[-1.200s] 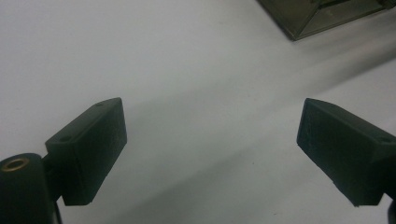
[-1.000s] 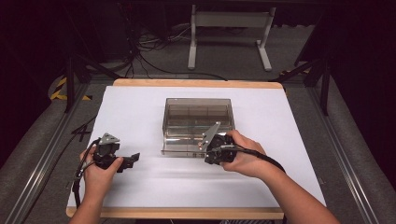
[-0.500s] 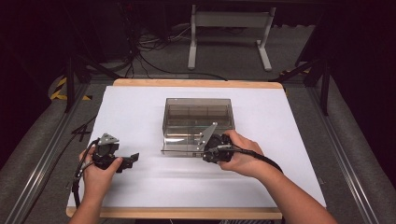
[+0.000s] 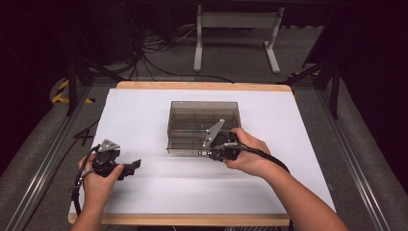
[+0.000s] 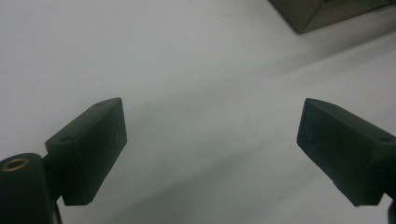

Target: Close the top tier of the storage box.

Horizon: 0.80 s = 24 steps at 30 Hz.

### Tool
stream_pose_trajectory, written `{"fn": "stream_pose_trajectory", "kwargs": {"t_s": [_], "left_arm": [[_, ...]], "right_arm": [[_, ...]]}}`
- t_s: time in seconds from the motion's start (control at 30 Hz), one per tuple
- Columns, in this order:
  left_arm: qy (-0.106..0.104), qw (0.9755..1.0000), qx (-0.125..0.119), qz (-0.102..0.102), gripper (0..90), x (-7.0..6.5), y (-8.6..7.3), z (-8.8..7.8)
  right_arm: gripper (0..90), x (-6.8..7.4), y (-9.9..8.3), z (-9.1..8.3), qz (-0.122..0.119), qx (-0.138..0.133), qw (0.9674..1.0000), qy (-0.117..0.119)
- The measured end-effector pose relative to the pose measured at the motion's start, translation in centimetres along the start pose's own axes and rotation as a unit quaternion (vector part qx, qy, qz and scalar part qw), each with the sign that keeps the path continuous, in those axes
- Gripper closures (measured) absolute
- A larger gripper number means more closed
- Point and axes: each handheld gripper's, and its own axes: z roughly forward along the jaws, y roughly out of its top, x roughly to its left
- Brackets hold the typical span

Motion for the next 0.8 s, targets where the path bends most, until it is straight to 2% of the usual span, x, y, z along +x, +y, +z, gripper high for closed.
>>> {"fn": "stream_pose_trajectory", "kwargs": {"t_s": [0.8], "left_arm": [[0.001,1.0,-0.001,-0.003,9.2,0.1,-0.1,-0.1]], "right_arm": [[90.0,-2.5,-0.1,0.3,0.025,-0.021,0.9992,-0.023]]}}
